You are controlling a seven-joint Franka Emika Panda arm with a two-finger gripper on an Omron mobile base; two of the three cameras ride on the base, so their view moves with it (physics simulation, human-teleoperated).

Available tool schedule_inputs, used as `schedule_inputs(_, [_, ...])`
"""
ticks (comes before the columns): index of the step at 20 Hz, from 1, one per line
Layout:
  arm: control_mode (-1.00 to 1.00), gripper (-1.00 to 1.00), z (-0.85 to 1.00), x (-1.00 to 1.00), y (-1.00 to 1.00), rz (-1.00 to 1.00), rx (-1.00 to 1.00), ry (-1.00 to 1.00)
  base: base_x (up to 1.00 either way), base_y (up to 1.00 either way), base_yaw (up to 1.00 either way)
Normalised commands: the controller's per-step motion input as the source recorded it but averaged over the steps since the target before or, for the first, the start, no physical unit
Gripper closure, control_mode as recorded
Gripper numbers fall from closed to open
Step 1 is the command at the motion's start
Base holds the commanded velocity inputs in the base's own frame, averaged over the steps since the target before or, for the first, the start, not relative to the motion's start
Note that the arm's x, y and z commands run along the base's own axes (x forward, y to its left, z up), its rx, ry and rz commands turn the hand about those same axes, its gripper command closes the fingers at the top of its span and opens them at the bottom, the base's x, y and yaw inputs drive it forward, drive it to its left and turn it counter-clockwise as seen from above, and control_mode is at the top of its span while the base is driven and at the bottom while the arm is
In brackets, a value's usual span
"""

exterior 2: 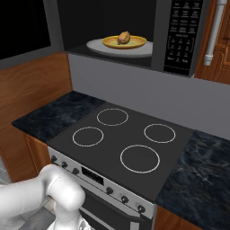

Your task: Transport the chicken drumstick from the fridge to the microwave and turn on the microwave.

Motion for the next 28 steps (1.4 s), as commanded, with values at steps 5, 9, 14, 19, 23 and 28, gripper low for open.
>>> schedule_inputs(5, [-1.0, -1.0, 0.0, 0.23, 0.0, 0.0, 0.0, -0.05, 0.0, 0.0, 0.0])
schedule_inputs(9, [-1.0, -1.0, 0.0, 0.0, -0.12, -0.03, 0.0, -0.07, 0.0, 0.0, 0.0])
schedule_inputs(14, [-1.0, -1.0, 0.0, 0.0, -0.27, -0.08, 0.0, -0.08, 0.0, 0.0, 0.0])
schedule_inputs(19, [-1.0, -1.0, 0.0, -0.01, -0.31, -0.09, 0.0, -0.09, 0.0, 0.0, 0.0])
schedule_inputs(23, [-1.0, -1.0, 0.0, -0.09, -0.34, -0.12, 0.0, -0.09, 0.0, 0.0, 0.0])
schedule_inputs(28, [-1.0, -1.0, 0.0, -0.11, -0.35, -0.12, 0.0, -0.1, 0.0, 0.0, 0.0])
